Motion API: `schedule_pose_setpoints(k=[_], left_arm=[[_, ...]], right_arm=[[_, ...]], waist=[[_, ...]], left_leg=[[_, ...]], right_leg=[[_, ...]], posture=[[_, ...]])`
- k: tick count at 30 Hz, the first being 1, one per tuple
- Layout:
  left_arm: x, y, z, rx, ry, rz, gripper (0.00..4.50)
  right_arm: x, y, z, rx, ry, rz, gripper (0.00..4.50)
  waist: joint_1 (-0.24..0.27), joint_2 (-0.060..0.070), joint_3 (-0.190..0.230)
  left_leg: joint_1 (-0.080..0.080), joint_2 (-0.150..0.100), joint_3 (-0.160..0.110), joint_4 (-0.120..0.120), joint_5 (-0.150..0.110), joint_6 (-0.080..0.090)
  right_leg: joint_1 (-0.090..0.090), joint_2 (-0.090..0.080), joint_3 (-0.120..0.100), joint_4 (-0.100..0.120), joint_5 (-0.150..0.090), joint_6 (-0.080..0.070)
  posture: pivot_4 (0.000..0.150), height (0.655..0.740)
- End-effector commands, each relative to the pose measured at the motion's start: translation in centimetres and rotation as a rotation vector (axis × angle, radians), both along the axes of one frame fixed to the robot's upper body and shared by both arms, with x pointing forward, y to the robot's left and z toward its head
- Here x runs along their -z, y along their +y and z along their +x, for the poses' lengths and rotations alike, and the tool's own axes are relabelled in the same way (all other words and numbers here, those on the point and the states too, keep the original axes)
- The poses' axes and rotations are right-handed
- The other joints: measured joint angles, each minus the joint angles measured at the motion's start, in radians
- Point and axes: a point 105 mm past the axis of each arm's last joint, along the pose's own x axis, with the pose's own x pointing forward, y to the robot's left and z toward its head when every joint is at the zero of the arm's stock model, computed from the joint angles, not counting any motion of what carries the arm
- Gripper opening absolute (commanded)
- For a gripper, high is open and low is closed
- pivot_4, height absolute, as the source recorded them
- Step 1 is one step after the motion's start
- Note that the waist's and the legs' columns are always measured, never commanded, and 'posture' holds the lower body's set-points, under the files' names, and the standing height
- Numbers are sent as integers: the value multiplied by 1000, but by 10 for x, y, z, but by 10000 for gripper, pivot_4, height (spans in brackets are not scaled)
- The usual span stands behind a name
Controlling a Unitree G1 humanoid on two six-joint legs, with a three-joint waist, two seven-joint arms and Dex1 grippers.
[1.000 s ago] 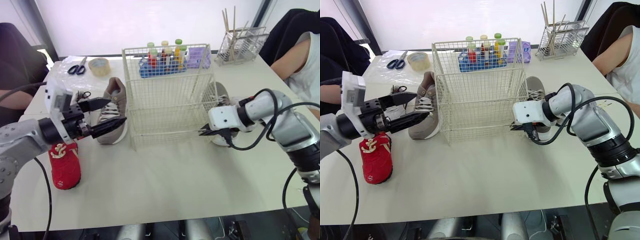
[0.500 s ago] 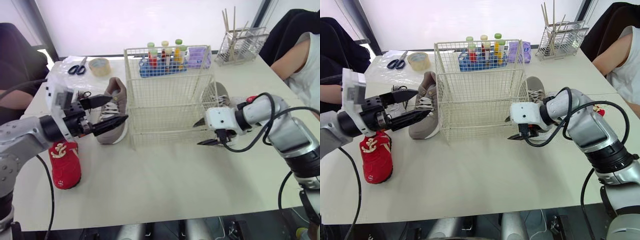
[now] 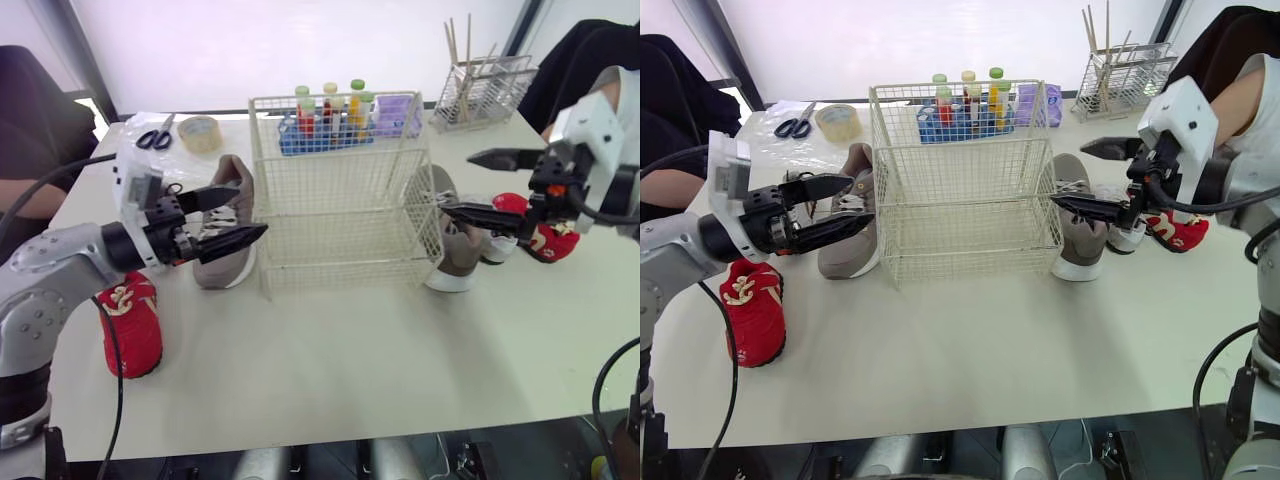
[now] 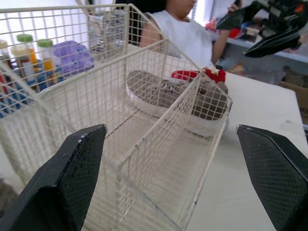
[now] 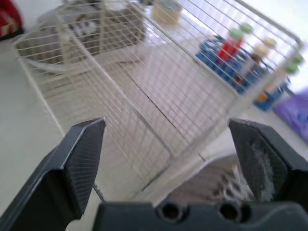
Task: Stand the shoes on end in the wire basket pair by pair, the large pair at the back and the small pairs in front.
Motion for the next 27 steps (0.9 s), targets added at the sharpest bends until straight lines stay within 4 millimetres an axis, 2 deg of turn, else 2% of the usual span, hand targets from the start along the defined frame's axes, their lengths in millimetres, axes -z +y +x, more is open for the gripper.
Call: schedule_pose_setpoints(k=[1, 5, 7, 16, 23, 24, 25, 27], left_arm=[[-7, -2, 2, 28, -43, 3, 45000], [-8, -8, 8, 72, -43, 0, 45000], [-7, -10, 9, 84, -43, 3, 45000], [-8, -11, 8, 93, -43, 11, 45000], [-8, -10, 7, 79, -44, 10, 45000], [-8, -10, 7, 77, -45, 10, 45000], [-8, -10, 7, 74, -45, 10, 45000], [-8, -9, 6, 68, -46, 11, 45000]], right_arm=[[4, -14, -1, 208, -13, 39, 44418], [42, -22, 0, 430, 46, 86, 44418], [53, -22, 1, 490, 58, 113, 44418], [85, -19, 5, 606, 98, 151, 44418], [99, -14, 22, 657, 110, 262, 44418], [99, -13, 23, 659, 111, 273, 39486], [101, -11, 24, 656, 119, 274, 37219], [103, -7, 24, 646, 134, 274, 26321]], waist=[[0, 0, 0], [2, 0, 0], [2, 0, 0], [0, 0, 0], [-1, 0, 0], [-1, 0, 0], [-1, 0, 0], [-1, 0, 0]], left_leg=[[0, 0, 0, 0, 0, 0], [0, 0, 0, -1, 1, 1], [0, 0, 0, 0, 1, 1], [0, -1, 0, 0, 2, 1], [0, -1, 0, 0, 3, 1], [0, -1, 0, 0, 5, -2], [0, -1, 0, 0, 5, -3], [0, -1, 0, 0, 5, -3]], right_leg=[[0, 0, 0, 0, 0, 0], [0, 0, 0, 0, 0, 1], [0, 0, 0, 0, 1, 3], [0, 1, 0, 0, 2, 3], [0, 1, 0, 1, 2, 3], [0, 1, 0, 1, 2, 3], [0, 1, 0, 1, 2, 3], [0, 1, 0, 1, 2, 3]], posture=[[1500, 7400], [1500, 7400], [1500, 7400], [1500, 7400], [1500, 7400], [1500, 7400], [1500, 7400], [1500, 7400]])
